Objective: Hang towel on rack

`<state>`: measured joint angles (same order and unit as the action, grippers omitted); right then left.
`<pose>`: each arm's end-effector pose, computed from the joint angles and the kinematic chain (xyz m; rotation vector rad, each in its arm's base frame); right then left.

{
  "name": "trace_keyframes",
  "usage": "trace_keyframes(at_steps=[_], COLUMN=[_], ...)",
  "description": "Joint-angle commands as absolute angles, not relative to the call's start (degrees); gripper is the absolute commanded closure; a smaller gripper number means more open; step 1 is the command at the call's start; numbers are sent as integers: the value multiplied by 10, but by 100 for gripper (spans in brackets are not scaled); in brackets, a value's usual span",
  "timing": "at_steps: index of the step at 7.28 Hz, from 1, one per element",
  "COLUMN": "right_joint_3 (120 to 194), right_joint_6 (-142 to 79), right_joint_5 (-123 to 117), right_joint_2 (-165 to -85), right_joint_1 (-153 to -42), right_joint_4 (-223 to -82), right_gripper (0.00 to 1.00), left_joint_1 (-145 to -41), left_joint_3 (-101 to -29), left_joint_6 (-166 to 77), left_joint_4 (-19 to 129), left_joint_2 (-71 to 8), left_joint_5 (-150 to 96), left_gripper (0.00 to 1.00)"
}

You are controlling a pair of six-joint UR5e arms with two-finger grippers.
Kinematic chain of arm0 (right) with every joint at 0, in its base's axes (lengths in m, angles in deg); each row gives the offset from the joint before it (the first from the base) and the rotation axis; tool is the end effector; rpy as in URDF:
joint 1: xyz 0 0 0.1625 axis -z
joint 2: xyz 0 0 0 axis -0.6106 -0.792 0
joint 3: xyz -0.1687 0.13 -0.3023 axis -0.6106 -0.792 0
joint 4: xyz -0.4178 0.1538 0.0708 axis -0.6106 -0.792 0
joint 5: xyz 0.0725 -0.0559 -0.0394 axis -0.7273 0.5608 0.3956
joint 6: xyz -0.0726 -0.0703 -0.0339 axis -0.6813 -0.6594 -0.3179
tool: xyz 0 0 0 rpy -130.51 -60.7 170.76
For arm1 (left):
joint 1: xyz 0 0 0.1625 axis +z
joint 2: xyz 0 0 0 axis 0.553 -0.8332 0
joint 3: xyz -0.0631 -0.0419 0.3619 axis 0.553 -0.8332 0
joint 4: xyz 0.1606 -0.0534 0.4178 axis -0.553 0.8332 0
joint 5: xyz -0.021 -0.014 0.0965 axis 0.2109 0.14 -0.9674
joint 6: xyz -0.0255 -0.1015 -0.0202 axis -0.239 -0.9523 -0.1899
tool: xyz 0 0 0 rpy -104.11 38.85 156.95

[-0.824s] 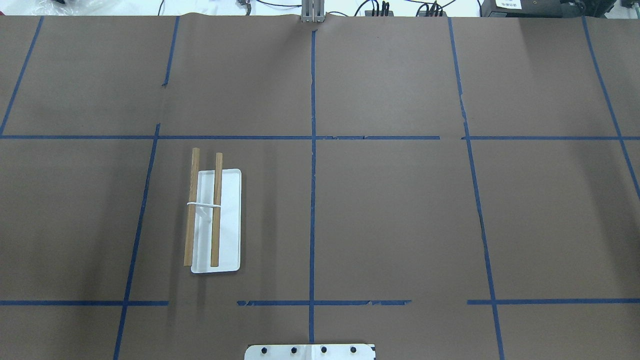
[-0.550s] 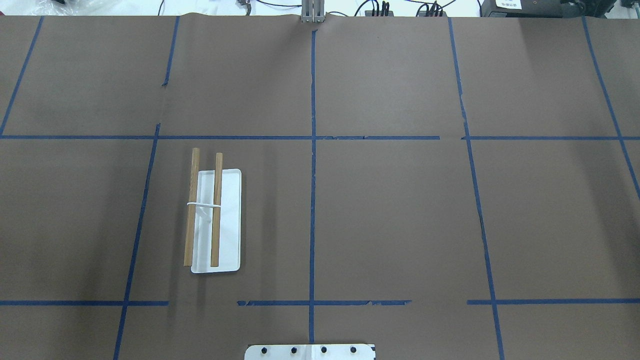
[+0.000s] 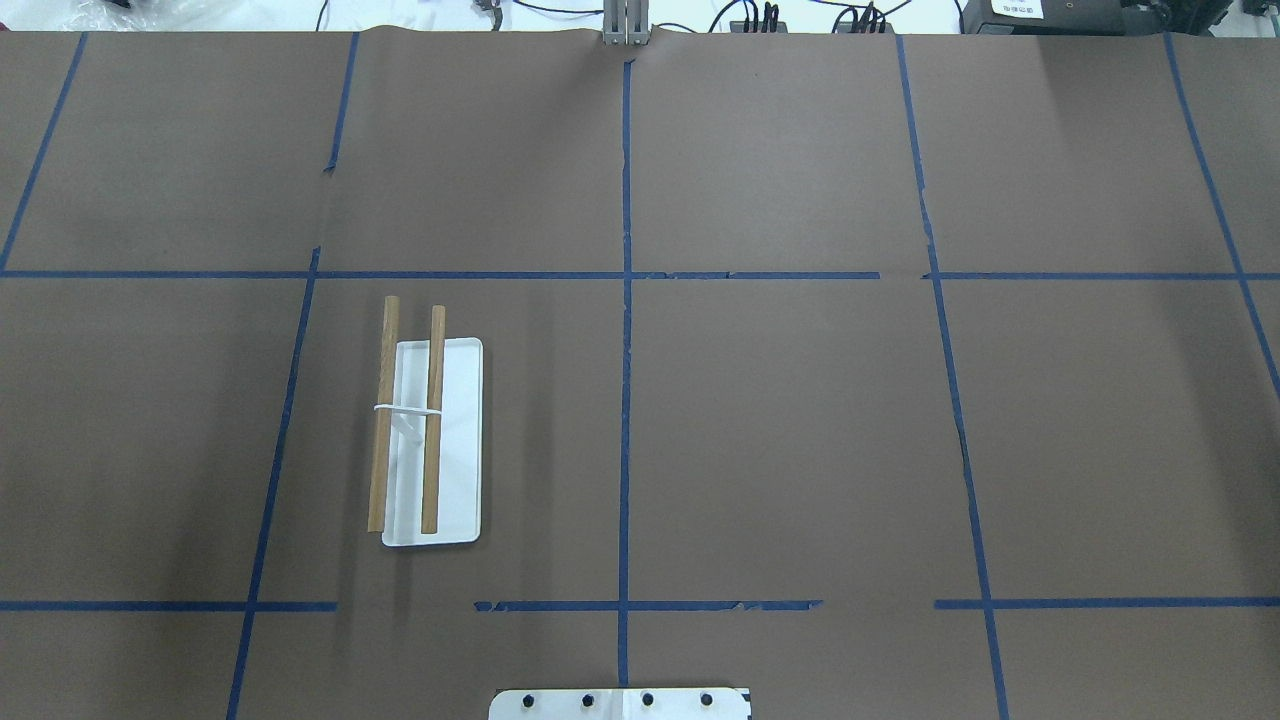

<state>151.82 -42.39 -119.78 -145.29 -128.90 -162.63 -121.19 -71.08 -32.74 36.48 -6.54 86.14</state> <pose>0.0633 -0.5263 0.6217 -0.0214 -0.8735 0.1041 -0.0372 -0.5092 0.5767 0.1206 0.7854 0.0566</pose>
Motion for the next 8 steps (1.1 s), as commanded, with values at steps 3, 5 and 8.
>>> trace_keyframes(at_steps=[3, 5, 8], right_joint_3=[1287, 1268, 1255], right_joint_6=[-467, -556, -557], right_joint_5=[-1138, -1139, -1133], right_joint_2=[-1479, -1490, -1500], right_joint_1=[-1270, -1268, -1225], right_joint_4=[-1269, -1264, -1265], right_gripper=[0, 0, 0], left_joint_1=[-1212, -1212, -1212], left_joint_3=[-716, -719, -721], left_joint_6=[-328, -328, -328], left_joint_4=[367, 367, 368], left_joint_2=[-68, -68, -69], left_joint_5=[874, 874, 874], left_gripper=[0, 0, 0])
